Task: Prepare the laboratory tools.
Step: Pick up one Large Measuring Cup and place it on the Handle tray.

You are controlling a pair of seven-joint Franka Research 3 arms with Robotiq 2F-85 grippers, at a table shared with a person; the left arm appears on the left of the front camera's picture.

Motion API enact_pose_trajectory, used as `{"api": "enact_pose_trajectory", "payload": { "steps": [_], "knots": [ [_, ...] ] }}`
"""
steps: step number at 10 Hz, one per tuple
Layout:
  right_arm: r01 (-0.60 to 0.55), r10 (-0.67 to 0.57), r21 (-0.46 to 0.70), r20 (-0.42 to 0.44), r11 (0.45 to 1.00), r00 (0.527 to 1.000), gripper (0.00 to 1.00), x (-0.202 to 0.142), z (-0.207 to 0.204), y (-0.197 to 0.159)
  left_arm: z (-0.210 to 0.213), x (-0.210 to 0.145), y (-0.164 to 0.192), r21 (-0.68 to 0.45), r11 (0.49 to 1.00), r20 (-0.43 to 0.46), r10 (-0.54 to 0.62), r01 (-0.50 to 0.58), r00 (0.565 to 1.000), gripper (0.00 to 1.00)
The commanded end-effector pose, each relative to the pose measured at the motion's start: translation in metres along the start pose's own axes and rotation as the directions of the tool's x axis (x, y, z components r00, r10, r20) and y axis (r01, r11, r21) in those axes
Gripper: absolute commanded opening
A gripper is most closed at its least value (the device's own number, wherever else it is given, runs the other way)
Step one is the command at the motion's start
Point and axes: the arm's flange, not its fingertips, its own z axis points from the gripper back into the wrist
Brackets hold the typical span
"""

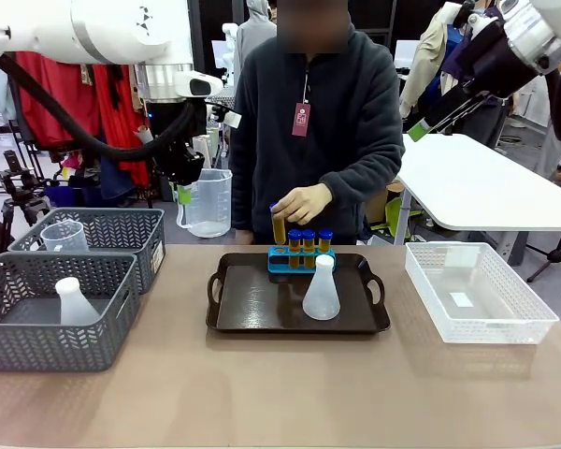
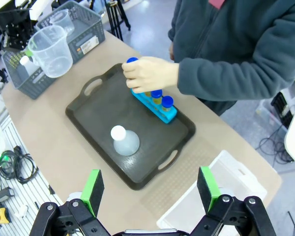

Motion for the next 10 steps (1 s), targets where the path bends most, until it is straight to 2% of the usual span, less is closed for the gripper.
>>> {"api": "enact_pose_trajectory", "payload": {
  "steps": [1, 5, 8, 10],
  "knots": [
    [-0.001, 0.001, 0.009, 0.006, 1.000, 1.000, 1.00, 0.001, 0.001, 0.000, 0.009, -0.017, 0.010, 0.002, 1.000, 0.037, 0.017, -0.017, 0.999, 0.00],
    [-0.001, 0.001, 0.009, 0.006, 1.000, 1.000, 1.00, 0.001, 0.001, 0.000, 0.022, -0.034, 0.026, 0.026, 0.996, 0.072, 0.086, -0.088, 0.994, 0.00],
    [-0.001, 0.001, 0.009, 0.006, 1.000, 1.000, 1.00, 0.001, 0.001, 0.000, 0.026, -0.036, 0.029, 0.016, 0.996, 0.086, 0.090, -0.091, 0.992, 0.00],
    [-0.001, 0.001, 0.009, 0.006, 1.000, 1.000, 1.00, 0.001, 0.001, 0.000, 0.030, -0.029, 0.030, 0.032, 0.996, 0.054, 0.078, -0.080, 0.996, 0.00]
  ]
}}
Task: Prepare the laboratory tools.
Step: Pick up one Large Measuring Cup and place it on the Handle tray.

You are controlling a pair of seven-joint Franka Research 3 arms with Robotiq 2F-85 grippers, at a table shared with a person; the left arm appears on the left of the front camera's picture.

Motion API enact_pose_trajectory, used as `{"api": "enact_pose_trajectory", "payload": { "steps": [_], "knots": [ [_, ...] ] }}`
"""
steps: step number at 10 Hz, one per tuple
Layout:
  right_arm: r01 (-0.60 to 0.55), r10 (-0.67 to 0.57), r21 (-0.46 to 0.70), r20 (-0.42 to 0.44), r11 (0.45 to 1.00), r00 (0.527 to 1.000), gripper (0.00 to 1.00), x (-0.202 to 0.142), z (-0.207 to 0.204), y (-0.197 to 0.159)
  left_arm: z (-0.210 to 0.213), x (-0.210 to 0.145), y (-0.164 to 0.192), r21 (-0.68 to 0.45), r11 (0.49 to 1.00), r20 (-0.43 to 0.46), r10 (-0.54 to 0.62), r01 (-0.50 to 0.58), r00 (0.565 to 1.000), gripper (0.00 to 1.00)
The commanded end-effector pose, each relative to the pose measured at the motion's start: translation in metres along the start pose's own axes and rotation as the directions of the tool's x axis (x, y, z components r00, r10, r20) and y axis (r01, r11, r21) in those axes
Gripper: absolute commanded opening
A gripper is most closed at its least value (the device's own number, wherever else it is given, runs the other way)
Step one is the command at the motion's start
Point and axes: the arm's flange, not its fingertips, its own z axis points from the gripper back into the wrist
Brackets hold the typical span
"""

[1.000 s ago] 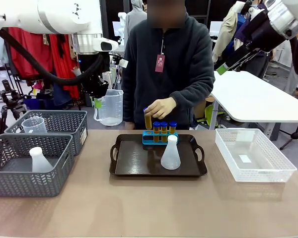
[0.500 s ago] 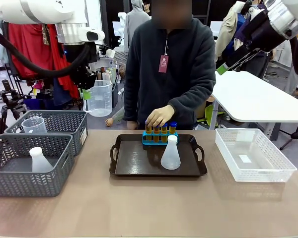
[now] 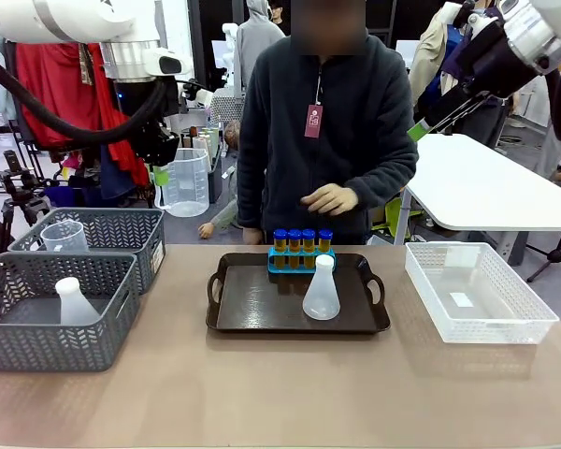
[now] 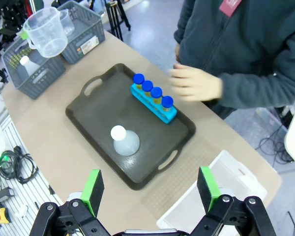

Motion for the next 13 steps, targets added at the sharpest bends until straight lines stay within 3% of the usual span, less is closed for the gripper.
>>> {"api": "enact_pose_trajectory", "payload": {
  "steps": [1, 8, 13],
  "knots": [
    [-0.001, 0.001, 0.009, 0.006, 1.000, 1.000, 1.00, 0.001, 0.001, 0.000, 0.001, -0.002, 0.001, 0.001, 1.000, 0.000, 0.003, -0.003, 1.000, 0.00],
    [-0.001, 0.001, 0.009, 0.006, 1.000, 1.000, 1.00, 0.001, 0.001, 0.000, -0.007, 0.013, -0.008, 0.005, 1.000, -0.020, -0.011, 0.011, 1.000, 0.00],
    [-0.001, 0.001, 0.009, 0.006, 1.000, 1.000, 1.00, 0.001, 0.001, 0.000, -0.042, 0.065, -0.042, 0.043, 0.982, -0.051, -0.184, 0.187, 0.982, 0.00]
  ]
}}
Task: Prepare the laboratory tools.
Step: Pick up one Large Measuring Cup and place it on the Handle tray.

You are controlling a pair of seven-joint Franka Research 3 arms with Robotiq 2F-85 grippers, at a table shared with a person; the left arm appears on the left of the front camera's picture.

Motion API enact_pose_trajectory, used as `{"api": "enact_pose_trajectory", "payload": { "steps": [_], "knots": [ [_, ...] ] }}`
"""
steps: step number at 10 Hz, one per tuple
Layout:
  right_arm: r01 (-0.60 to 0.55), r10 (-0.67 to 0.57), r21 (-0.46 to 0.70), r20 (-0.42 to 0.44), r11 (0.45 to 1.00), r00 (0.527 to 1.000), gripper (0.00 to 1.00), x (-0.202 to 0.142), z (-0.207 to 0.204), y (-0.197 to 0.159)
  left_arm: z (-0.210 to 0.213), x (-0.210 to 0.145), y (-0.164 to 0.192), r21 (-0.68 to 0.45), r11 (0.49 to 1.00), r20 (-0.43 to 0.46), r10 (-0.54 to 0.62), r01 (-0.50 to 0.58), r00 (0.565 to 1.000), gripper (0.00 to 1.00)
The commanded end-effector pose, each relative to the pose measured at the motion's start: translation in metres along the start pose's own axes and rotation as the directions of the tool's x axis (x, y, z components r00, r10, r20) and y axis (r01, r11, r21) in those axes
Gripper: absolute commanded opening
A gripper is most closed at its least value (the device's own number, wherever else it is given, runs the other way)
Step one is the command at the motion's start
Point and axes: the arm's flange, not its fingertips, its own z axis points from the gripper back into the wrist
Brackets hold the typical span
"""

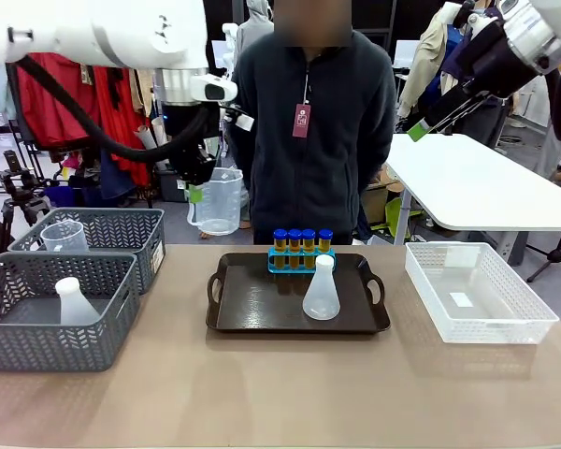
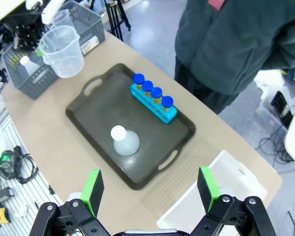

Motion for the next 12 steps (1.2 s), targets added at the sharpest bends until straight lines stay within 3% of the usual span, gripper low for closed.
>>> {"api": "enact_pose_trajectory", "payload": {
  "steps": [1, 3, 4, 6, 12],
  "knots": [
    [-0.001, 0.001, 0.009, 0.006, 1.000, 1.000, 1.00, 0.001, 0.001, 0.000, -0.008, 0.012, 0.006, 0.039, 0.998, 0.000, -0.052, 0.052, 0.999, 0.00],
    [-0.001, 0.001, 0.009, 0.006, 1.000, 1.000, 1.00, 0.001, 0.001, 0.000, -0.033, 0.023, 0.001, 0.016, 0.995, -0.025, -0.100, 0.101, 0.995, 0.00],
    [-0.001, 0.001, 0.009, 0.006, 1.000, 1.000, 1.00, 0.001, 0.001, 0.000, -0.048, 0.026, -0.005, 0.080, 0.989, 0.017, -0.127, 0.126, 0.992, 0.00],
    [-0.001, 0.001, 0.009, 0.006, 1.000, 1.000, 1.00, 0.001, 0.001, 0.000, -0.069, 0.028, -0.015, 0.072, 0.978, 0.022, -0.199, 0.197, 0.980, 0.00],
    [-0.001, 0.001, 0.009, 0.006, 1.000, 1.000, 1.00, 0.001, 0.001, 0.000, -0.118, 0.034, -0.025, 0.019, 0.979, 0.079, -0.203, 0.202, 0.976, 0.00]
  ]
}}
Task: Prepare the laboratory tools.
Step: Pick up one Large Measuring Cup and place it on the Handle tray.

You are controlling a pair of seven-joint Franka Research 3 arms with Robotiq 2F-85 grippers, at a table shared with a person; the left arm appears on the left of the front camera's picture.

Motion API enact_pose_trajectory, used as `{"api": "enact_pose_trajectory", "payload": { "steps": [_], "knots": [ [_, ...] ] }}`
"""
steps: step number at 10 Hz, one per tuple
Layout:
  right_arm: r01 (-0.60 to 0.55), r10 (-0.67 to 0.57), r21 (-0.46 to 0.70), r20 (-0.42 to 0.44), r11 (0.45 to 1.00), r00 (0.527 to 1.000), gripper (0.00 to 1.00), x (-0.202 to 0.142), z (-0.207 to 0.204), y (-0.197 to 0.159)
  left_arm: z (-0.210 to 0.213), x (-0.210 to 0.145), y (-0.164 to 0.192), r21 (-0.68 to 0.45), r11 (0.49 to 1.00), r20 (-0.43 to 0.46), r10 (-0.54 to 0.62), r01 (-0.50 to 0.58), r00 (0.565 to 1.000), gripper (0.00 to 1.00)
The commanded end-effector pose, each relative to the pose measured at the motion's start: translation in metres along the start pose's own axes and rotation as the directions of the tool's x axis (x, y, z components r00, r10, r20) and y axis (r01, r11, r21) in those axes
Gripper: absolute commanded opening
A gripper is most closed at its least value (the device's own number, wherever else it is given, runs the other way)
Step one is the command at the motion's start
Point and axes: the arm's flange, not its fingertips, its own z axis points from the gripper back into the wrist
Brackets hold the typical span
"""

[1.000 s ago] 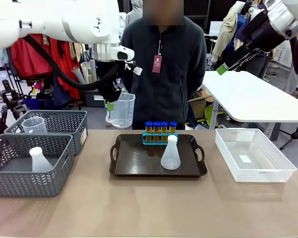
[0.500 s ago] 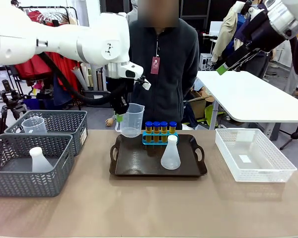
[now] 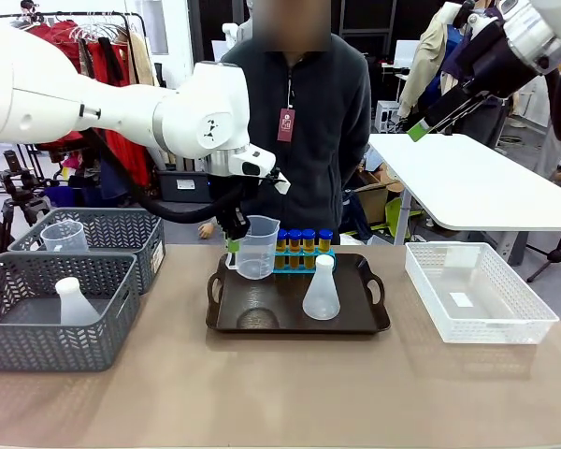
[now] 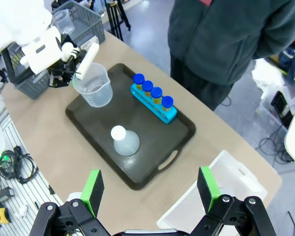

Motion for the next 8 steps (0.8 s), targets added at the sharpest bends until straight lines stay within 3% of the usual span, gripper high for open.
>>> {"api": "enact_pose_trajectory", "payload": {
  "steps": [1, 2, 5, 8],
  "knots": [
    [-0.001, 0.001, 0.009, 0.006, 1.000, 1.000, 1.00, 0.001, 0.001, 0.000, 0.001, -0.012, 0.004, -0.101, 0.995, 0.063, 0.013, -0.007, 0.998, 0.00],
    [-0.001, 0.001, 0.009, 0.006, 1.000, 1.000, 1.00, 0.001, 0.001, 0.000, 0.000, 0.000, 0.000, 0.000, 1.000, 0.000, 0.000, 0.000, 1.000, 0.00],
    [-0.001, 0.001, 0.009, 0.006, 1.000, 1.000, 1.00, 0.001, 0.001, 0.000, -0.002, 0.000, 0.000, -0.031, 0.999, 0.013, 0.007, -0.007, 1.000, 0.00],
    [-0.001, 0.001, 0.009, 0.006, 1.000, 1.000, 1.00, 0.001, 0.001, 0.000, -0.011, 0.010, -0.003, 0.031, 0.998, 0.010, -0.046, 0.046, 0.999, 0.00]
  ]
}}
